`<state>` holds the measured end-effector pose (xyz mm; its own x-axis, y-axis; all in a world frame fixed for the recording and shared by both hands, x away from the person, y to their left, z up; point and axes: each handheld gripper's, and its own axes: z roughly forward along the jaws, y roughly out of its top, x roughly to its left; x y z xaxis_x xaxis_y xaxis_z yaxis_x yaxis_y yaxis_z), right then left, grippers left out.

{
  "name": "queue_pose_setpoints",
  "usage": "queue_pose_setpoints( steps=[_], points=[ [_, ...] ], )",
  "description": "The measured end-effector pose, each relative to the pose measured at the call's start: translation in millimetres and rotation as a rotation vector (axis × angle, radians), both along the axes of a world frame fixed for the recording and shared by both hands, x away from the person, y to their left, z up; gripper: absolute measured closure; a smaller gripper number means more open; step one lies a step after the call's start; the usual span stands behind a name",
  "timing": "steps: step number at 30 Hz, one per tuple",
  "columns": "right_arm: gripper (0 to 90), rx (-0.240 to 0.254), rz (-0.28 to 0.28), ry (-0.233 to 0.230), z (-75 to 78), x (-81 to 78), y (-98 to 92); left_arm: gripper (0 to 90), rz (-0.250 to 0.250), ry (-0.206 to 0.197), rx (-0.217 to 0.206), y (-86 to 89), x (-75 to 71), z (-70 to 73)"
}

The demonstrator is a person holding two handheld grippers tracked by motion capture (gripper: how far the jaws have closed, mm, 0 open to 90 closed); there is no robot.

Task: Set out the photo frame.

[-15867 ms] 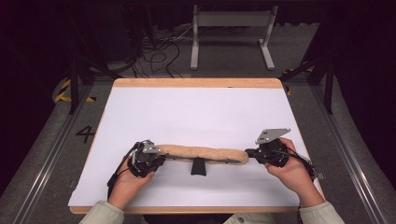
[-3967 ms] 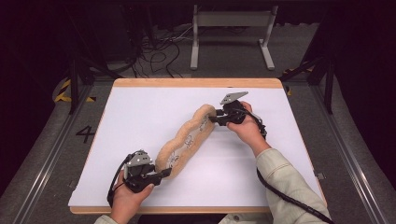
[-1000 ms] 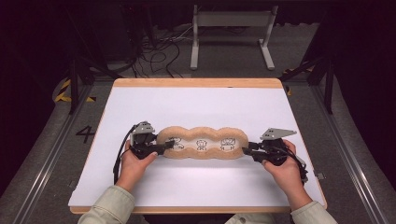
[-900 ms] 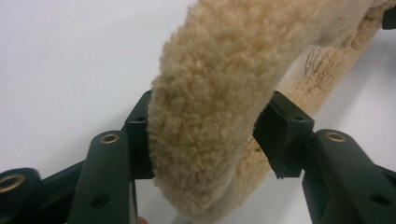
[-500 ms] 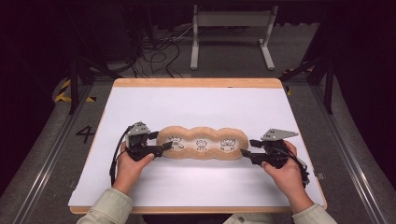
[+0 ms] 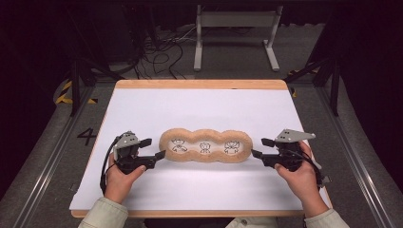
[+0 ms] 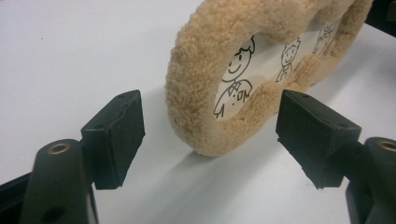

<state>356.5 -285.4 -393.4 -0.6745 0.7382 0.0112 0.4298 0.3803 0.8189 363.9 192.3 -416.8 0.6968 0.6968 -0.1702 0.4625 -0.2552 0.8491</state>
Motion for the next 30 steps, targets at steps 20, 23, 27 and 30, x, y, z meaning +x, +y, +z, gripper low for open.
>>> queue_pose_setpoints(
  steps=[20, 23, 27, 30],
  points=[
    [22.2, 0.003, 0.103, 0.008, 5.2, -7.1, -27.8, 20.7, -0.028, 0.039, 0.018, 24.4, -23.5, -11.7],
    [19.2, -0.004, 0.118, 0.001, 2.6, -8.1, -32.1, 20.7, -0.018, 0.04, 0.019, 27.6, -23.7, -14.2],
    [15.9, 0.003, 0.124, 0.008, -5.1, -7.0, -38.0, 20.7, 0.004, 0.048, 0.019, 31.0, -23.5, -16.8],
    [14.1, 0.014, 0.113, 0.011, -10.9, -6.9, -41.1, 20.7, 0.018, 0.059, 0.021, 33.0, -21.5, -19.3]
  ],
)
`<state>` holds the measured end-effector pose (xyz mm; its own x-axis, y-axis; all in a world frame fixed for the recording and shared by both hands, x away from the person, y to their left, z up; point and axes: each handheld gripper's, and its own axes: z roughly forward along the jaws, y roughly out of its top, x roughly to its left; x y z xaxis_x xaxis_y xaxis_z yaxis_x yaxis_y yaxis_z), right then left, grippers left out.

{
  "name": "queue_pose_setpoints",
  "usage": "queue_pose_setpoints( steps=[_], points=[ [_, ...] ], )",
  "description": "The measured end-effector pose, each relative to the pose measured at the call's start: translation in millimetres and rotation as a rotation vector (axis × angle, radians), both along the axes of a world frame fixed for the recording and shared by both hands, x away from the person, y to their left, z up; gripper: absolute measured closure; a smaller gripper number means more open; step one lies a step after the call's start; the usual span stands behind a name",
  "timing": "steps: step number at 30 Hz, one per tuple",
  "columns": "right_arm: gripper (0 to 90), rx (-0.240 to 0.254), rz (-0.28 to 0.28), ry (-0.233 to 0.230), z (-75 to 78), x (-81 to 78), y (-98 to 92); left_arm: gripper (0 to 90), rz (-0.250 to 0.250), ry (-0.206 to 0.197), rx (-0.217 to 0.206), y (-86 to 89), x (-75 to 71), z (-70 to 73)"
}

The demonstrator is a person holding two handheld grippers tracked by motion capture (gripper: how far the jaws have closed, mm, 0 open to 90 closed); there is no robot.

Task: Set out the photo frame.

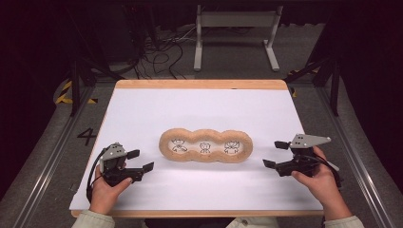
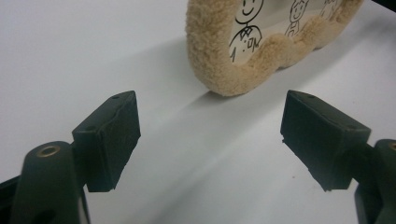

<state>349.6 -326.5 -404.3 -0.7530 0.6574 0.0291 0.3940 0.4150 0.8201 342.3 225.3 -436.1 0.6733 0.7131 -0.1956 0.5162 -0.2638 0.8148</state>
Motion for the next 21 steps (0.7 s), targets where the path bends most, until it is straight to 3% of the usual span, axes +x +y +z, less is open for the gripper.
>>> queue_pose_setpoints(
  steps=[15, 18, 21],
  points=[
    [7.2, 0.024, -0.035, 0.032, -39.6, 3.5, -9.7, 19.2, 0.029, 0.012, 0.024, -0.3, 5.5, -8.4],
    [6.6, 0.041, -0.044, 0.051, -44.3, 4.6, -8.8, 18.9, 0.028, 0.017, 0.031, -0.9, 6.0, -9.3],
    [5.8, 0.022, -0.045, 0.085, -48.4, 5.1, -7.1, 18.7, 0.03, 0.022, 0.032, -1.0, 6.0, -9.4]
  ],
)
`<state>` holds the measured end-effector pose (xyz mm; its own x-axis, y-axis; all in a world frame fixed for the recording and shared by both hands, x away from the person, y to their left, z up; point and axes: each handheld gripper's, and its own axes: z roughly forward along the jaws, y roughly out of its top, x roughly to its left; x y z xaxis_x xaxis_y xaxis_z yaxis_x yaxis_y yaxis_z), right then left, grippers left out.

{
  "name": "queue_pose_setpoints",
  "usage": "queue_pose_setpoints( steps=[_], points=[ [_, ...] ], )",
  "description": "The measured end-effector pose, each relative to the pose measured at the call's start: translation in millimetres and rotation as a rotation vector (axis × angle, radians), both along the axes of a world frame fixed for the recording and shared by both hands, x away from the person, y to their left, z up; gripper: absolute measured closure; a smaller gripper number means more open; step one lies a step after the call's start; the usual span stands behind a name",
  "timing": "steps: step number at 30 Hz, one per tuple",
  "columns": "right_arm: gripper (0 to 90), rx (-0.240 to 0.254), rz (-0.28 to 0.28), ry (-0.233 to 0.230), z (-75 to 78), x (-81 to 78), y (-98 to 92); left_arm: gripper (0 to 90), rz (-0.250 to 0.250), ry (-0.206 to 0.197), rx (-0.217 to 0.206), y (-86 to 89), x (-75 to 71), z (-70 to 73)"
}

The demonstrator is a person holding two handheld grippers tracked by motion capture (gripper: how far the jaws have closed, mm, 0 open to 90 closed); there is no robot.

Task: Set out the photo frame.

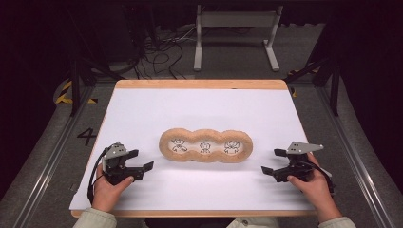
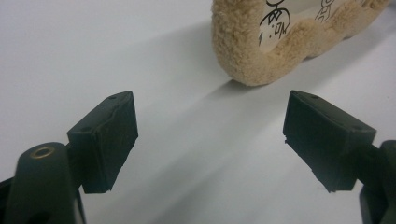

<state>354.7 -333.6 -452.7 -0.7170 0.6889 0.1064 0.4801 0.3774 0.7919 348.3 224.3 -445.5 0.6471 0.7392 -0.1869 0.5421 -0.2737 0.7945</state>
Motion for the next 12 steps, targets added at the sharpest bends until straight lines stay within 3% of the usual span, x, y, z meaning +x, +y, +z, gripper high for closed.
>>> queue_pose_setpoints(
  steps=[12],
  points=[
    [6.5, -0.054, -0.012, 0.019, -3.5, 1.6, 5.0, 16.1, 0.026, 0.014, 0.016, -1.3, 3.0, -2.5]
  ],
)
